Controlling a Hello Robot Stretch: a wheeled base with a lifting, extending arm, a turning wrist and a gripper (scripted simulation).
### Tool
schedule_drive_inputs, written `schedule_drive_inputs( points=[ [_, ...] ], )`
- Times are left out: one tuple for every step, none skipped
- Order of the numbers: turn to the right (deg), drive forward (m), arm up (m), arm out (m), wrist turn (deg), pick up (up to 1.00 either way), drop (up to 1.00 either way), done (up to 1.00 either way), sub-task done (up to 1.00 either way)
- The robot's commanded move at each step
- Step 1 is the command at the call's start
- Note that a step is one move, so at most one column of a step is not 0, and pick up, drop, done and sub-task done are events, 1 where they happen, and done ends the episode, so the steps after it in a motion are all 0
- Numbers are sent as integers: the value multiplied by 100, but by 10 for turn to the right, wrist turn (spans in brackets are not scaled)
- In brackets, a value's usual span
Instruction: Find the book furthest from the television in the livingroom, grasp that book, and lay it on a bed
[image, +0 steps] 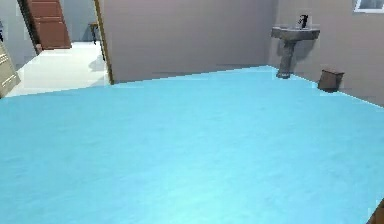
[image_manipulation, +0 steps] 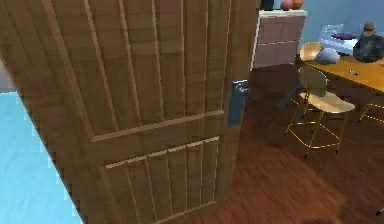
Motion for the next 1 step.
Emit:
schedule_drive_inputs(
  points=[
    [0, 55, 0, 0, 0, 0, 0, 0, 0]
  ],
)
